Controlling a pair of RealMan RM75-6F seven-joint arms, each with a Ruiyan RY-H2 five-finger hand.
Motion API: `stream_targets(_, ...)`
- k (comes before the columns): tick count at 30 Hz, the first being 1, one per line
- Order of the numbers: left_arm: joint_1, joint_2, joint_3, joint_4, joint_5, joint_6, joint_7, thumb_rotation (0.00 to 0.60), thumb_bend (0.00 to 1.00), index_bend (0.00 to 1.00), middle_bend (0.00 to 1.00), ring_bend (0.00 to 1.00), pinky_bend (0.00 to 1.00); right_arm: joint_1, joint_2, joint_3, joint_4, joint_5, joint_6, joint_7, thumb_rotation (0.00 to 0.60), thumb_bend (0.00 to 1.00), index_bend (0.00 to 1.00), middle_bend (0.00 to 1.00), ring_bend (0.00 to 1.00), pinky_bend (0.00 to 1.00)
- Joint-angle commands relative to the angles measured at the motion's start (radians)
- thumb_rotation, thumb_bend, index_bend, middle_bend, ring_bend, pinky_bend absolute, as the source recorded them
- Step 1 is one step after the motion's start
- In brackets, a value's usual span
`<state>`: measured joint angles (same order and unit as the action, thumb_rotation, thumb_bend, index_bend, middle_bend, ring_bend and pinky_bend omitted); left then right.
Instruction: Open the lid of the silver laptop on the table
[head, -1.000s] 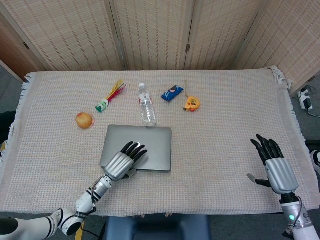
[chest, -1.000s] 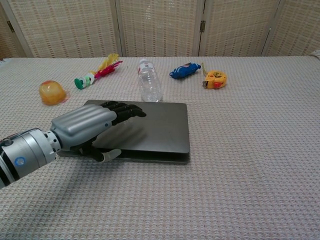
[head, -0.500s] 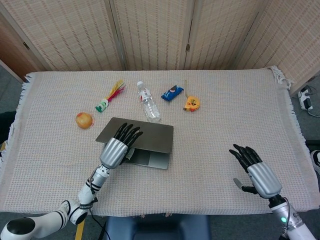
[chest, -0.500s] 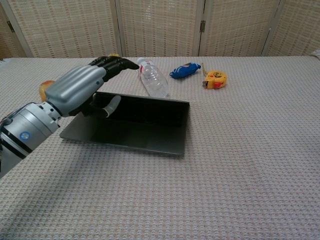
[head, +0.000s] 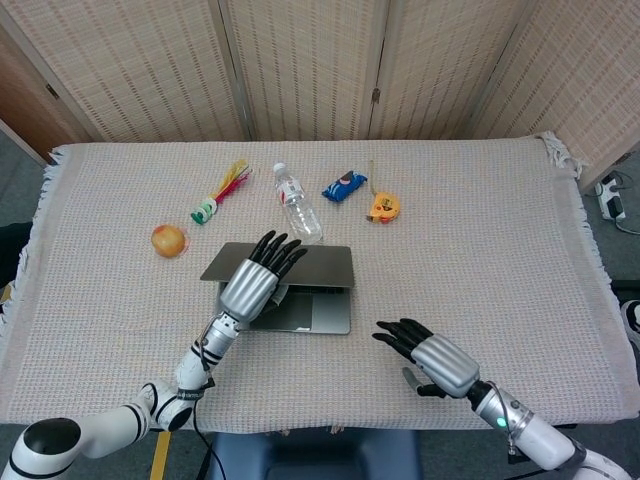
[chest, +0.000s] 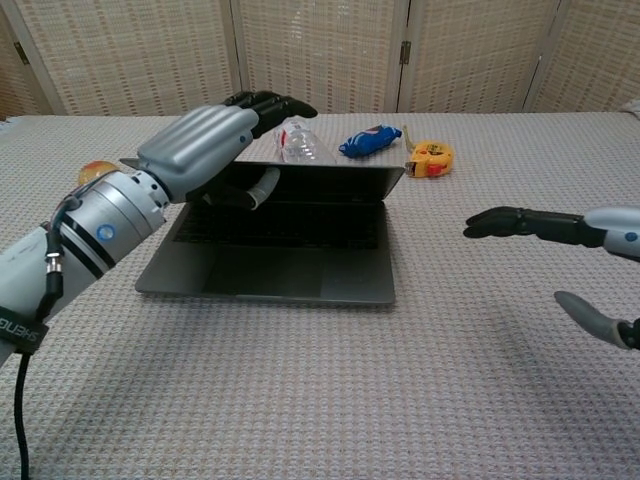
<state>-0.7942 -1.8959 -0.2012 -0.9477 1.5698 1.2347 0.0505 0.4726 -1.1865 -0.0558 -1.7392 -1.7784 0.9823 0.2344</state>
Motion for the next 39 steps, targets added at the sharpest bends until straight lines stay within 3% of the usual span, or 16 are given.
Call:
stream_targets(1,-0.012,0.012,-0.017,-0.026,-0.027,-0.024,0.028,0.600,0.64,0.14,0.14,0.07,0.00,0.055,-0.045,0.019,0.006,0.017,-0.057,0.019,0.600,0.71,0.00,0.00,0.01,0.00)
stream_targets(7,-0.015,0.035,-0.021,-0.073,-0.054,-0.043,0.066,0.600,0.64,0.13,0.14,0.06,0.00,0.135,-0.151,0.063,0.062,0.108,-0.169,0.003,0.600,0.71,0.00,0.00,0.00,0.00)
stream_targets(16,-0.021,0.044,-0.017,-0.099,-0.072,-0.055,0.096,0.600,0.64,0.13,0.14,0.06,0.00,0.198,-0.257,0.097,0.143,0.225,-0.250,-0.073,0.600,0.74,0.00,0.00,0.00,0.00)
stream_targets(34,-0.032,0.058,-0.026,-0.124,-0.115,-0.081,0.101,0.600,0.63,0.13,0.14,0.06,0.00,0.276,-0.393,0.101,0.269,0.324,-0.313,-0.189,0.600,0.76,0.00,0.00,0.00,0.00)
stream_targets(39,-0.038,0.081,-0.046,-0.141,-0.144,-0.098,0.117,0.600,0.58,0.11,0.14,0.05,0.00,0.287,-0.411,0.098,0.282,0.362,-0.328,-0.229,0.600,0.76,0.00,0.00,0.00,0.00)
